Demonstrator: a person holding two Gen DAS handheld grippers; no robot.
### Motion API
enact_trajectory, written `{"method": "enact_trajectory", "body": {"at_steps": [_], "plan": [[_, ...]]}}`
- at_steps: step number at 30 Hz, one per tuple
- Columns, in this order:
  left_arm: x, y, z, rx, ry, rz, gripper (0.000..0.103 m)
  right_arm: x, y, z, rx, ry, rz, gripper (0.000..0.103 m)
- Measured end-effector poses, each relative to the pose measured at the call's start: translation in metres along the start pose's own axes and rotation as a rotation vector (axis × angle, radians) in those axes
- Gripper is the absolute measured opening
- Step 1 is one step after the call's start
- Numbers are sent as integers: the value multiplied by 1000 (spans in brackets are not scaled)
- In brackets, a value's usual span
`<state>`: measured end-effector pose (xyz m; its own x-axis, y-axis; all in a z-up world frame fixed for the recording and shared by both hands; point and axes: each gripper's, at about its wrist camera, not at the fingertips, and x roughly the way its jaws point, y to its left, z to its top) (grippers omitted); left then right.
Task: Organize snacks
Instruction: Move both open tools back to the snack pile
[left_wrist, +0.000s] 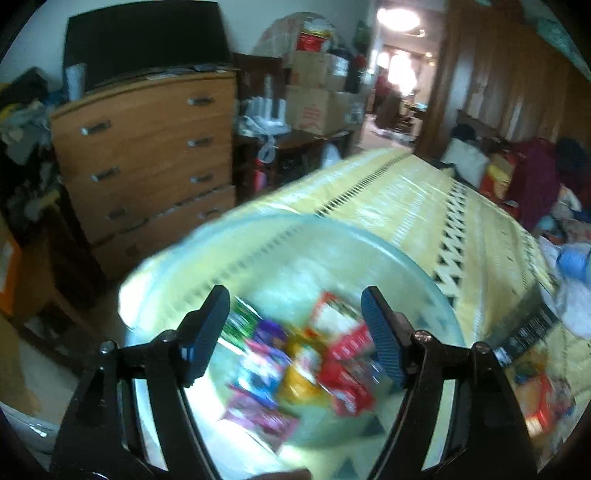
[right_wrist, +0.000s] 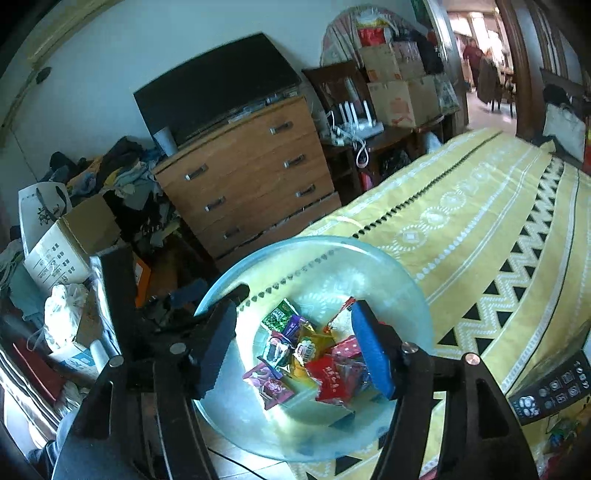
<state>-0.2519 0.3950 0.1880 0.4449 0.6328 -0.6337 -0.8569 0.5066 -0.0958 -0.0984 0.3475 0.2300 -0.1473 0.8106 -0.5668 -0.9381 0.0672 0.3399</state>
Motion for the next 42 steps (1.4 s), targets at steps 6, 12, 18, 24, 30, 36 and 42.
{"method": "enact_trajectory", "body": {"at_steps": [6,12,18,24,30,36,42], "plan": [[23,-42,-50,156,86,-115,74,-88,-49,-71,69,-138,-126,95],[50,-85,-57,264,110,-101,73,-151,-105,-156,243,-145,-231,95],[54,-126,-67,340,101,-56,71,-194,-141,-237,387,-116,-295,95],[28,-153,-81,260,86,-100,70,-241,-163,-282,457,-130,-348,95],[14,-181,-114,231,126,-76,71,-272,-173,-301,503,-170,-357,95],[13,-186,-114,201,141,-54,71,-294,-180,-321,535,-186,-367,95],[-2,-195,-118,202,114,-60,71,-319,-187,-340,566,-223,-413,95]]}}
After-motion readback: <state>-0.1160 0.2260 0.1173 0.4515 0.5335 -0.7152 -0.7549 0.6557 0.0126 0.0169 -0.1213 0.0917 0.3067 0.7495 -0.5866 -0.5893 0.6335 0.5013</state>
